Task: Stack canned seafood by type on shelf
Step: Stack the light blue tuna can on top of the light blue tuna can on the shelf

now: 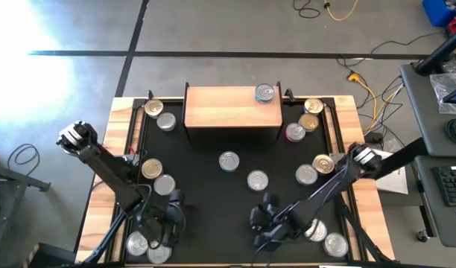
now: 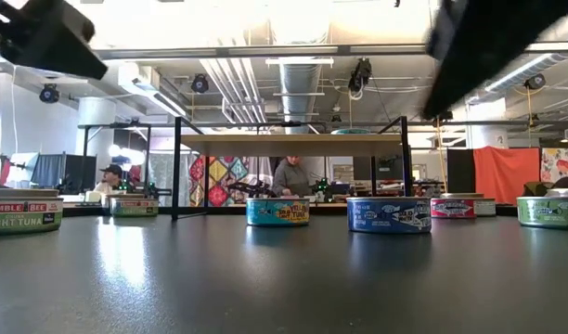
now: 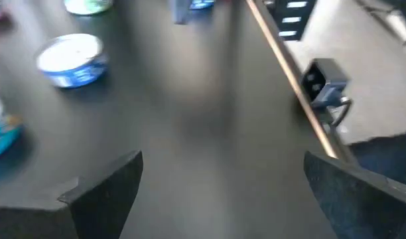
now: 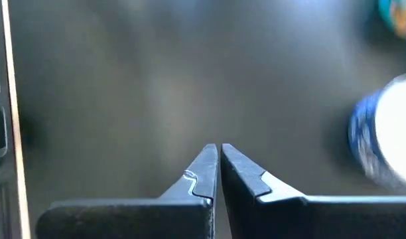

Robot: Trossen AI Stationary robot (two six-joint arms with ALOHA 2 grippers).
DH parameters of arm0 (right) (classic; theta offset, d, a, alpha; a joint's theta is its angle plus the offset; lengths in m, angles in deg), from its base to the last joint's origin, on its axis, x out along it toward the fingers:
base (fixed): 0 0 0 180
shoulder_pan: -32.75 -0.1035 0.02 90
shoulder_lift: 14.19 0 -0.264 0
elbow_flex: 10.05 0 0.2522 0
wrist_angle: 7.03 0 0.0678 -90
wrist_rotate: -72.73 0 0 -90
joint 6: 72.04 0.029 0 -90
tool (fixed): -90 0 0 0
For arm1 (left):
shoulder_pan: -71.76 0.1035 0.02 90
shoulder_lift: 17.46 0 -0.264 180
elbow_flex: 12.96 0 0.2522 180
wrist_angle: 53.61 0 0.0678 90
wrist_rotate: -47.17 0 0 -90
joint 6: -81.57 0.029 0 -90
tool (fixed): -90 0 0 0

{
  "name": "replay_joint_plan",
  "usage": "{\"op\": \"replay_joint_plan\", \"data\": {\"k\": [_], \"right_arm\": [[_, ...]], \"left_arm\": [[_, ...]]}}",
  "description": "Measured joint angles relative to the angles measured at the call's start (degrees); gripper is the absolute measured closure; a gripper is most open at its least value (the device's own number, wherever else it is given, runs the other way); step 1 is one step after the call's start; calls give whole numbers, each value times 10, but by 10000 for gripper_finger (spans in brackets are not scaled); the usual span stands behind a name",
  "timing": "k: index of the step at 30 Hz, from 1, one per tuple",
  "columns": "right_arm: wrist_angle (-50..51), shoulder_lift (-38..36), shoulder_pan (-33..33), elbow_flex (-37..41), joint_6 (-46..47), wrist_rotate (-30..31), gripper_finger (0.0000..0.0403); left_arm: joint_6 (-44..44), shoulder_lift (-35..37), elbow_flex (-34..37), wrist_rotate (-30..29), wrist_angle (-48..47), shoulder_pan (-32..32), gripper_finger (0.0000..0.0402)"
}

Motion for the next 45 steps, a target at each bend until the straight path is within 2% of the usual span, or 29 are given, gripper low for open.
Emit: {"op": "replay_joint_plan", "data": {"k": [2, 7, 9, 12, 15, 19, 24, 26, 29, 32, 35, 37, 41, 45], "right_arm": [[4, 24, 0, -33, -36, 37, 390], [4, 65, 0, -102, -107, 131, 390], [6, 77, 1, -119, -123, 146, 390], [7, 88, 0, -131, -131, 146, 390], [7, 89, 0, -132, -131, 143, 390], [7, 88, 3, -131, -128, 142, 390], [5, 85, 7, -131, -126, 142, 390], [6, 85, 8, -131, -128, 142, 390], [7, 85, 10, -131, -131, 142, 390], [8, 85, 12, -131, -132, 142, 390], [11, 85, 13, -131, -136, 143, 390], [17, 85, 15, -131, -141, 149, 390], [28, 85, 23, -131, -143, 201, 390], [37, 85, 34, -131, -146, 219, 390]], "left_arm": [[-32, 22, 0, -32, -60, -9, 2], [-159, 70, 0, -59, -239, 4, 2], [-191, 76, 0, -43, -272, 3, 2], [-205, 70, -5, 27, -262, -9, 2], [-203, 38, -39, 69, -251, -35, 3], [-205, -23, -102, 107, -292, -71, 9], [-240, -107, -203, 157, -427, -111, 21], [-253, -138, -252, 150, -499, -119, 28], [-241, -175, -314, 144, -547, -123, 42], [-236, -204, -348, 150, -552, -123, 69], [-263, -217, -348, 164, -585, -123, 114], [-290, -217, -338, 167, -577, -125, 149], [-327, -204, -323, 171, -557, -132, 230], [-337, -201, -315, 208, -521, -132, 312]]}}
